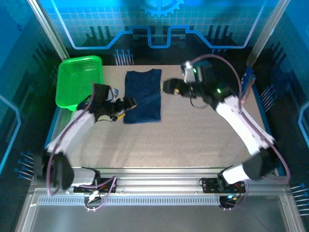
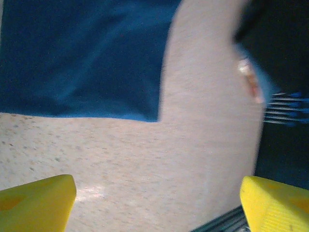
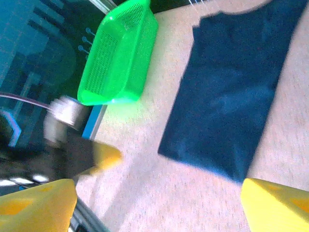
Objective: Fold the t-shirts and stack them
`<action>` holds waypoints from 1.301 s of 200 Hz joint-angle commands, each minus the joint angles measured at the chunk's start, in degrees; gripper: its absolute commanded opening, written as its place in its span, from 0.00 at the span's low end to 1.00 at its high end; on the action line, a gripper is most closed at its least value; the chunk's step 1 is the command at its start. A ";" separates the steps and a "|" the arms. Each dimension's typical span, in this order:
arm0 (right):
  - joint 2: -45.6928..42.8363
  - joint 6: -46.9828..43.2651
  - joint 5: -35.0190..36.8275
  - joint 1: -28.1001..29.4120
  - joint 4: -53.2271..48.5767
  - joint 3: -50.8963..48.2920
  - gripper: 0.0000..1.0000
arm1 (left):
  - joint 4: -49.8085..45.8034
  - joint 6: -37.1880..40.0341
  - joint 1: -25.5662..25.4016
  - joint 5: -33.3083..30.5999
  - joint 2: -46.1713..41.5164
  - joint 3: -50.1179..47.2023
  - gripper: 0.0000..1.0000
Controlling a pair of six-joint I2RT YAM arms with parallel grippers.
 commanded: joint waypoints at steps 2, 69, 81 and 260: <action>-10.79 3.11 -1.45 -1.05 -2.15 -15.04 0.92 | -8.75 -3.27 2.96 0.37 -7.61 -2.58 0.93; -8.70 18.73 -10.05 -2.15 29.24 -41.63 0.87 | 3.69 -5.37 7.16 4.68 -1.21 -17.78 0.80; -2.03 19.49 -10.53 -1.43 33.74 -39.85 0.85 | 8.43 -6.34 8.00 5.54 2.10 -19.00 0.76; 38.62 18.52 -9.84 1.94 24.94 -7.15 0.63 | 30.57 -14.65 7.10 6.96 32.30 -10.90 0.54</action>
